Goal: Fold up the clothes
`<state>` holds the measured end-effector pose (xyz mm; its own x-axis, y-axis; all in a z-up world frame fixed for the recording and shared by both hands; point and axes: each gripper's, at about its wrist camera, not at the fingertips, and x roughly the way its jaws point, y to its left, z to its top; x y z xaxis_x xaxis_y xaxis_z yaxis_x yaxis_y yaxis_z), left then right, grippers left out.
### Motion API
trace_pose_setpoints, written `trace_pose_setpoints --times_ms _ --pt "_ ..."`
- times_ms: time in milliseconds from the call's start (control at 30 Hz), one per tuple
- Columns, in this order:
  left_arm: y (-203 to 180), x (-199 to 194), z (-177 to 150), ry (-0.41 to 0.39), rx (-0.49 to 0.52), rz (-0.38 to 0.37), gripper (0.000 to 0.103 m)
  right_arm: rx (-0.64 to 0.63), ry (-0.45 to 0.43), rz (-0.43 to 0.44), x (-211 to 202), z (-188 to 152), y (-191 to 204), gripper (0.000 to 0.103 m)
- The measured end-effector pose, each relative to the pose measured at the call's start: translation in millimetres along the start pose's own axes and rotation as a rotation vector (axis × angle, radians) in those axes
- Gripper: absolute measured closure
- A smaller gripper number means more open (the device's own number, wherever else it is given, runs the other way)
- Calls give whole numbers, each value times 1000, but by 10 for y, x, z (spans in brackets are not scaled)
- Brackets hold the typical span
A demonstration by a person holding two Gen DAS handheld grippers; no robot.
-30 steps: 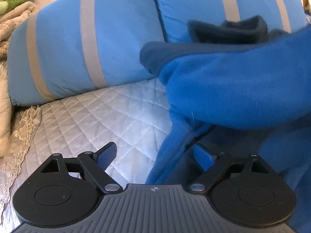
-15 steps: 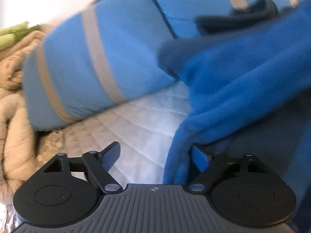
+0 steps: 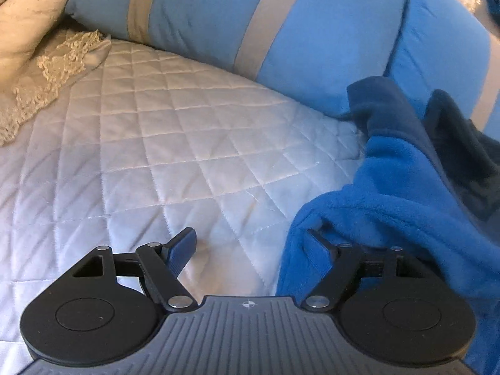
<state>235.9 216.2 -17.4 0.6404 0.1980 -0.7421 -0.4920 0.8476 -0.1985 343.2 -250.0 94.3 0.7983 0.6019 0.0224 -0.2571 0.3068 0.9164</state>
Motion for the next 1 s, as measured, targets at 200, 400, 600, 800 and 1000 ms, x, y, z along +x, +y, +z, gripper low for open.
trace_pose_setpoints --times_ms 200,400,600,800,1000 --pt "-325 -332 -9 -161 311 -74 28 19 -9 11 -57 35 3 79" --pt "-733 -345 -200 -257 686 5 28 -11 -3 17 -42 67 48 79" --pt "-956 -192 -251 -269 1053 55 30 4 22 12 -41 102 -7 79" --pt "-1123 -66 -127 -216 1298 -35 42 11 40 17 -50 93 -14 79" --pt "-1294 23 -296 -174 1510 -85 43 17 19 10 -52 126 -24 79"
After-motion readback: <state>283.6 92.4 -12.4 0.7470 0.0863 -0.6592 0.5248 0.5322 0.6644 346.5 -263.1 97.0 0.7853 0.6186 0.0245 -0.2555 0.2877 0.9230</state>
